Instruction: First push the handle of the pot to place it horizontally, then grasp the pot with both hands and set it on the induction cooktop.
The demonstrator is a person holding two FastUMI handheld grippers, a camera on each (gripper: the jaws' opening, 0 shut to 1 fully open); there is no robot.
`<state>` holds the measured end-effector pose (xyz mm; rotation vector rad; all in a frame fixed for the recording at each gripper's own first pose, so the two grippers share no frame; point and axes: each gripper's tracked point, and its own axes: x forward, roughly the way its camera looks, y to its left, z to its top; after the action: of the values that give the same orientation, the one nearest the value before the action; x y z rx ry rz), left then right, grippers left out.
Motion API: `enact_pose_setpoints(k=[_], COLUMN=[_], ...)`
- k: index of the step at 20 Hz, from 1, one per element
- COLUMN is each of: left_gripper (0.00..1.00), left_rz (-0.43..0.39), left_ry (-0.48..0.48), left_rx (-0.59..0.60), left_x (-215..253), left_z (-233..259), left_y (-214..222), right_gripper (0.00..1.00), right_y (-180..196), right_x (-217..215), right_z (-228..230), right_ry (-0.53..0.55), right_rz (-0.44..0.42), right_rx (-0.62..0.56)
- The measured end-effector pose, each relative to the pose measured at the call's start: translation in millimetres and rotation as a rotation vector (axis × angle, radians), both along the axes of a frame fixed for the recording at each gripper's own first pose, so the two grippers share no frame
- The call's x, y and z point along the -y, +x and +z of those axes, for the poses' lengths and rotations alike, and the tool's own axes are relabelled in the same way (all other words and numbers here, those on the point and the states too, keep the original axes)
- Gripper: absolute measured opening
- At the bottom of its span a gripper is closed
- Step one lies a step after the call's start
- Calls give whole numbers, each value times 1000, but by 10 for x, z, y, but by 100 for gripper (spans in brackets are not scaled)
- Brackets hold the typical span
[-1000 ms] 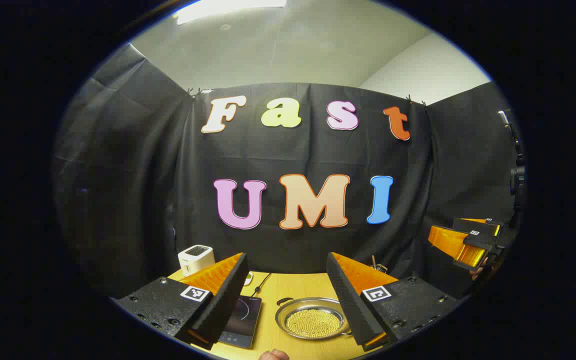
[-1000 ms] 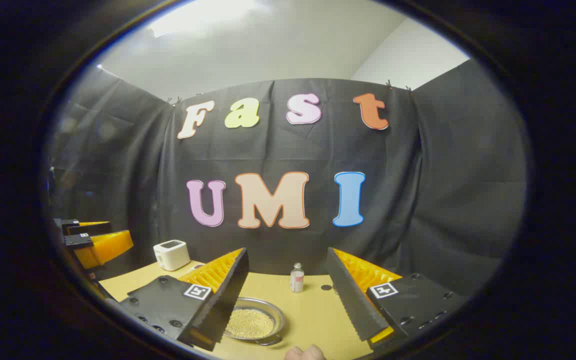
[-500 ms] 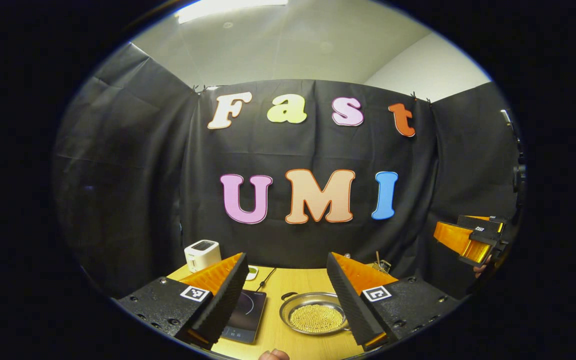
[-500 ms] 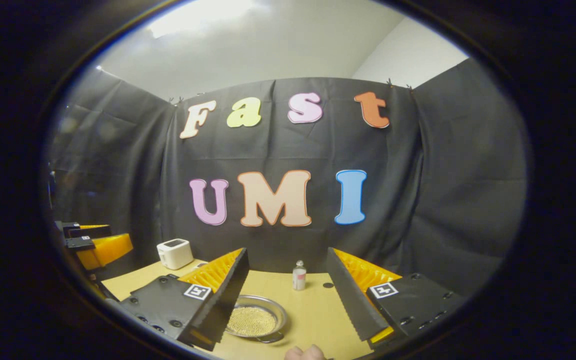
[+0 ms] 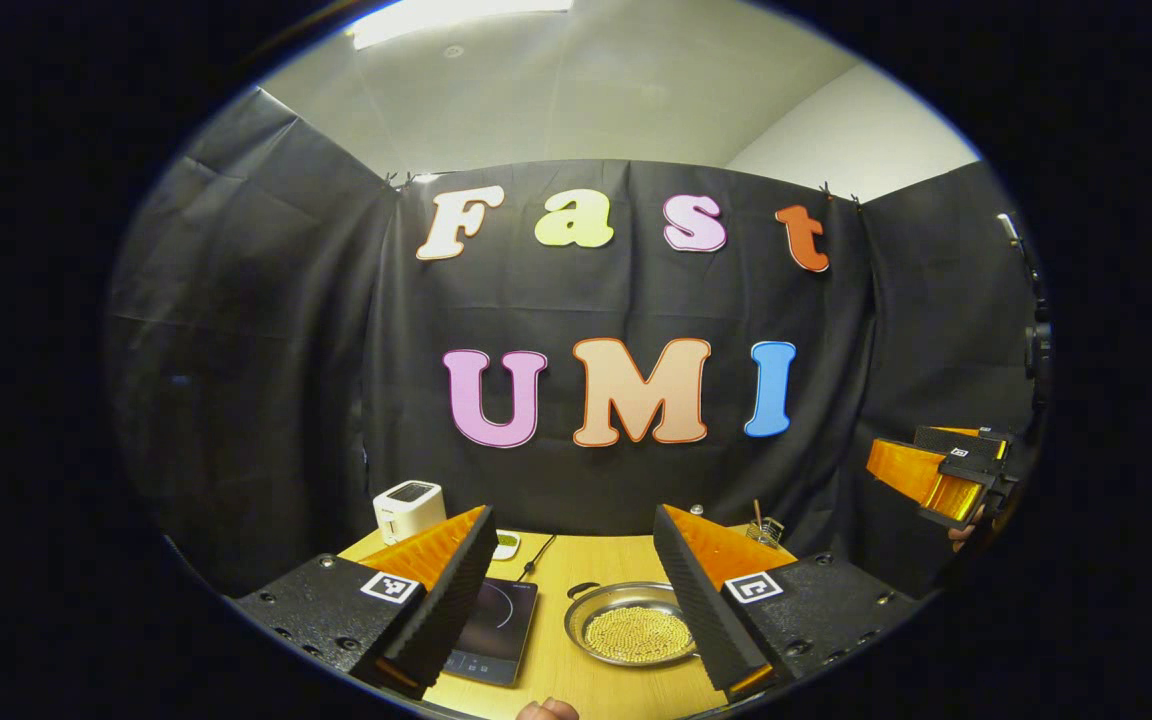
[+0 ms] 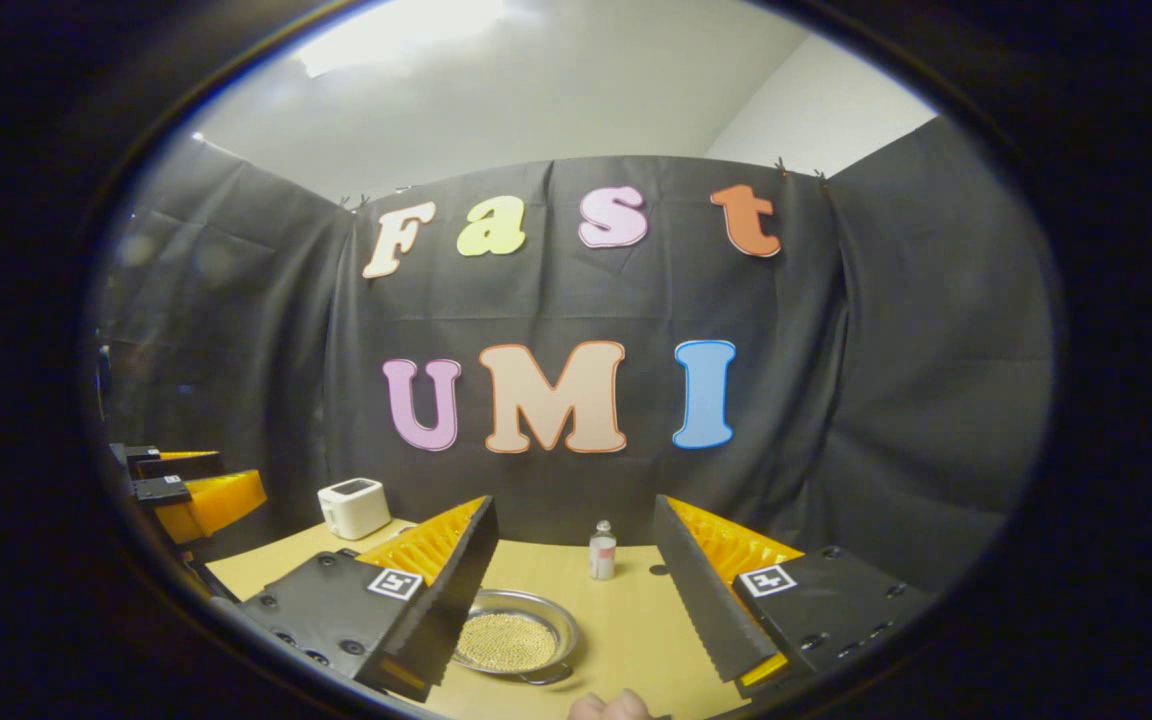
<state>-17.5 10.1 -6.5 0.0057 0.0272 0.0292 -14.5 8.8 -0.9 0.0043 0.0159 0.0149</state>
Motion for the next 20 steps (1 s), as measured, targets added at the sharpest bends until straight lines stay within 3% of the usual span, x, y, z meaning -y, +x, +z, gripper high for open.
enact_pose_setpoints(k=[2, 3, 7, 20], left_gripper=[95, 92, 95, 92], left_rz=[2, 3, 10, 14], left_ry=[3, 3, -7, -2], left_rx=[1, 1, -7, -6], left_x=[-20, -35, -89, -332], left_z=[8, -5, -40, -69], left_y=[-16, -25, -42, -67], right_gripper=[98, 94, 94, 94], right_y=[-19, -17, -22, 86], right_x=[-24, -41, -93, -298], right_z=[-5, -12, -55, -224], right_ry=[-3, -6, -8, -21], right_rz=[3, 3, 9, 18], right_rx=[-2, -2, -15, -64])
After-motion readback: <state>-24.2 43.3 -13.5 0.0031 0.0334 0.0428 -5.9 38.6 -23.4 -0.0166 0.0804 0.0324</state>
